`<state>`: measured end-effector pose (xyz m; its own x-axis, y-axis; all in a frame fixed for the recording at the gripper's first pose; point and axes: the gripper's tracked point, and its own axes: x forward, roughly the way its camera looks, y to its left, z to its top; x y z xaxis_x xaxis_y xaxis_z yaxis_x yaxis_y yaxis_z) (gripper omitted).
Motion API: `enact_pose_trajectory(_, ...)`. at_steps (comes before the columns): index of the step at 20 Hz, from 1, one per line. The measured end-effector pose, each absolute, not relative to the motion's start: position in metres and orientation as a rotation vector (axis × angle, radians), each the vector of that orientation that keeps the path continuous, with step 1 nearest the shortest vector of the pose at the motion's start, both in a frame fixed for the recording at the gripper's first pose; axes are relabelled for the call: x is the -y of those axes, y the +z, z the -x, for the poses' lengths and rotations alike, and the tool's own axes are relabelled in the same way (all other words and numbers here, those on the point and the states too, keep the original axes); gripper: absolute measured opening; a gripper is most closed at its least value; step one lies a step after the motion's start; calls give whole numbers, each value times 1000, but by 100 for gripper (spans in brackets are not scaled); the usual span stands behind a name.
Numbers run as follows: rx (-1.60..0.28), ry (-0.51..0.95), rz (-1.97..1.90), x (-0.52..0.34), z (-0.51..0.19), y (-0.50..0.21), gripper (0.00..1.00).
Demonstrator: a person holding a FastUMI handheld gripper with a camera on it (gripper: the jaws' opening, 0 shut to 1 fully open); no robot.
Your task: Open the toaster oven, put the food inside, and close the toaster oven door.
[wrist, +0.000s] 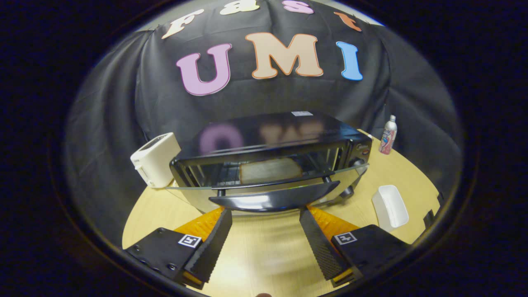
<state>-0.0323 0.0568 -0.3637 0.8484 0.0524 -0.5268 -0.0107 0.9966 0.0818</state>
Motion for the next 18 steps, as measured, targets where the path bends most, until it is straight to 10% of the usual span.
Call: enact_pose_trajectory(18, -341, 62, -60, -43, 10, -219, 100)
